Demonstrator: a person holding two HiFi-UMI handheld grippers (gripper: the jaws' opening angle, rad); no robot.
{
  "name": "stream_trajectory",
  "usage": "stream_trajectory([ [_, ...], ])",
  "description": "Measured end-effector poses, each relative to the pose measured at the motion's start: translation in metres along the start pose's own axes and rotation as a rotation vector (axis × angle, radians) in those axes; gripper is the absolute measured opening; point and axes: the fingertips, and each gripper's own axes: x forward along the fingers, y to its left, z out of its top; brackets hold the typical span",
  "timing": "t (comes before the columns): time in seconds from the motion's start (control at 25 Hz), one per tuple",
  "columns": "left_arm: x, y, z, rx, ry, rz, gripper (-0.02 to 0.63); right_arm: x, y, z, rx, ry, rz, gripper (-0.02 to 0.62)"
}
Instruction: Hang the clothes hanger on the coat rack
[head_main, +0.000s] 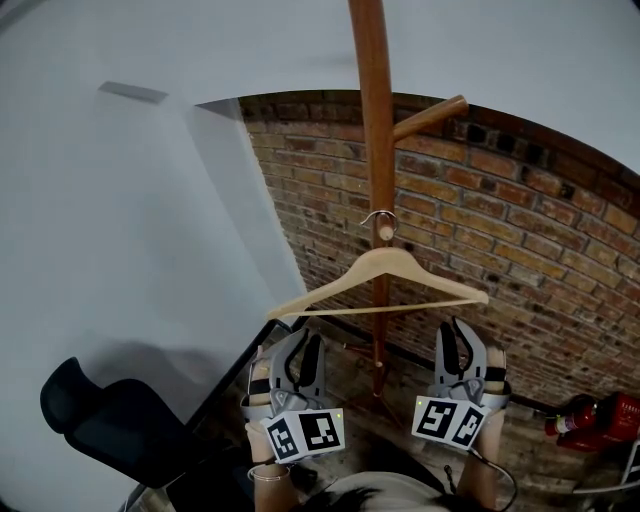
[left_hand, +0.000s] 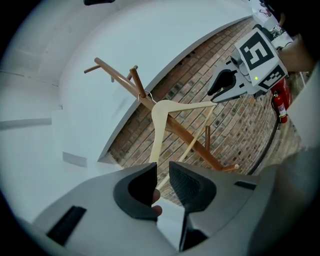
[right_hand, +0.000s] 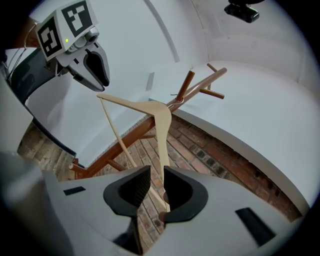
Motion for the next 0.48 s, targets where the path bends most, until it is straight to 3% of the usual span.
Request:
stream_trajectory([
  [0.48,-0.035,0.001,-0.012,-0.02,-0.006,0.001,0.071,-0.031,0.016,0.016,-0.004,-0.004,0.004,0.097],
])
